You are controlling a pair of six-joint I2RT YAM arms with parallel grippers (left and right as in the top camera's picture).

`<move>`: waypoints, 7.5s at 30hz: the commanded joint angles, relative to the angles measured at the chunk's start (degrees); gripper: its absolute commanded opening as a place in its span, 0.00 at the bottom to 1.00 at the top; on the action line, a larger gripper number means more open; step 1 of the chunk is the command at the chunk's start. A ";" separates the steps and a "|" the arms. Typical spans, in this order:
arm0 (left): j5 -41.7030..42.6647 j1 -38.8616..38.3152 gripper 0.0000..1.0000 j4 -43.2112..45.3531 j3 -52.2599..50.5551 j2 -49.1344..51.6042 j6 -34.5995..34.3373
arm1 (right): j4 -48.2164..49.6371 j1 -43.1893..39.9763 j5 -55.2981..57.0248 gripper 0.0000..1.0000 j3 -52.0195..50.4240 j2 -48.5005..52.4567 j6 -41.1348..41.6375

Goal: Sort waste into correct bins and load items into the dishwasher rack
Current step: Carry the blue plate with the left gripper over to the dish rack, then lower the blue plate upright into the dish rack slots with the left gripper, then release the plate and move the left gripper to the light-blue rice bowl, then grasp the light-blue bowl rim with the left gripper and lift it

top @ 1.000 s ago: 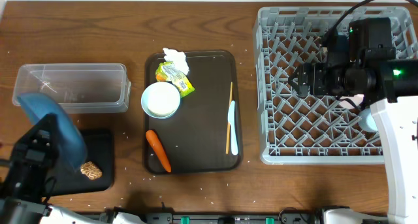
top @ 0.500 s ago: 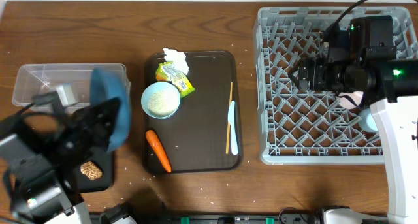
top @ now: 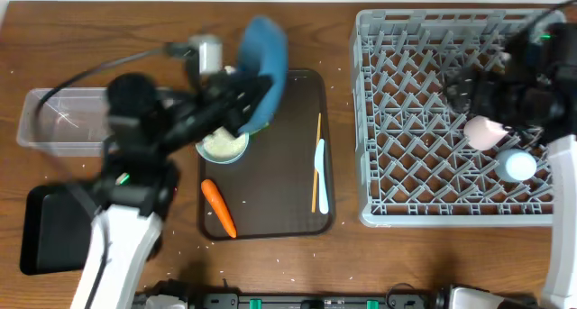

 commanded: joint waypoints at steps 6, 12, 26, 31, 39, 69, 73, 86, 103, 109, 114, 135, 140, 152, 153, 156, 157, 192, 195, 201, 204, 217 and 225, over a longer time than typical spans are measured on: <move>-2.45 -8.20 0.06 30.67 1.81 17.49 -22.97 | 0.13 -13.29 -2.95 0.94 0.24 -2.36 5.49; -8.74 -12.59 0.06 46.64 3.21 26.47 -32.37 | -0.04 -15.61 -3.52 0.94 0.24 -2.36 4.96; -29.49 -25.55 0.06 50.31 3.23 29.31 -27.65 | -1.53 -15.61 -2.08 0.94 0.22 -2.36 3.48; -29.66 -26.12 0.06 50.97 3.23 30.69 -27.41 | -2.25 -15.61 -1.62 0.94 0.17 -2.36 3.48; -25.05 -26.12 0.07 62.71 6.91 37.20 -36.57 | -2.86 -15.61 -1.62 0.94 0.17 -2.36 3.48; -31.63 -24.55 0.06 69.59 13.75 51.93 -55.19 | -5.88 -15.61 -1.60 0.94 0.17 -2.36 1.95; -31.82 -25.16 0.06 69.05 14.29 51.93 -55.15 | -5.88 -15.61 -1.60 0.94 0.17 -2.36 1.95; -33.14 -28.30 0.06 66.90 14.71 52.83 -55.15 | -6.51 -15.61 -1.62 0.94 0.17 -2.36 1.95; -33.75 -31.91 0.06 62.42 15.02 52.85 -54.64 | -8.79 -15.61 -1.62 0.95 0.17 -2.36 1.22; -33.79 -31.91 0.06 62.36 15.02 52.94 -54.62 | -9.20 -15.61 -1.62 0.95 0.17 -2.36 0.92; -36.13 -32.28 0.06 64.50 15.93 53.00 -54.71 | -9.38 -15.61 -1.64 0.95 0.17 -2.36 0.92; -36.76 -32.98 0.06 60.00 18.43 55.47 -55.82 | -10.56 -15.61 -2.29 0.95 0.17 -2.36 0.92; -37.62 -32.87 0.06 62.05 18.43 58.05 -58.55 | -10.56 -15.61 -2.29 0.95 0.17 -2.36 0.92; -35.60 -31.17 0.98 67.45 18.97 58.49 -53.55 | -9.94 -15.61 -2.29 0.95 0.17 -2.36 0.92; -34.21 -30.99 0.98 67.45 19.45 58.47 -53.53 | -9.92 -15.61 -2.29 0.95 0.17 -2.36 0.94; -28.57 -30.40 0.98 66.79 21.68 58.21 -52.19 | -9.66 -15.61 -2.32 0.95 0.17 -2.36 0.94; -26.29 -30.16 0.98 65.61 22.53 57.77 -51.43 | -9.53 -15.61 -2.40 0.95 0.17 -2.36 0.96; -55.19 -6.71 0.98 -66.40 21.49 16.35 14.95 | -4.31 0.83 -12.85 0.93 0.11 -2.23 -8.11; -55.80 -6.71 0.98 -67.04 20.33 17.68 15.54 | -3.58 6.40 -9.29 0.91 0.11 -1.81 -7.56; -55.78 -6.71 1.00 -68.61 19.91 21.53 19.56 | -3.48 13.88 1.07 0.87 0.09 0.00 -3.28; -55.71 -6.71 0.92 -68.54 19.37 25.11 21.14 | -3.45 14.88 1.18 0.85 0.09 1.25 -2.56; -50.84 -7.06 0.70 -59.84 18.88 37.83 25.18 | -3.43 15.37 0.72 0.77 0.07 4.50 -2.51; -51.01 -7.76 0.56 -56.37 18.40 40.76 25.57 | -3.45 15.43 0.74 0.79 0.07 4.55 -2.51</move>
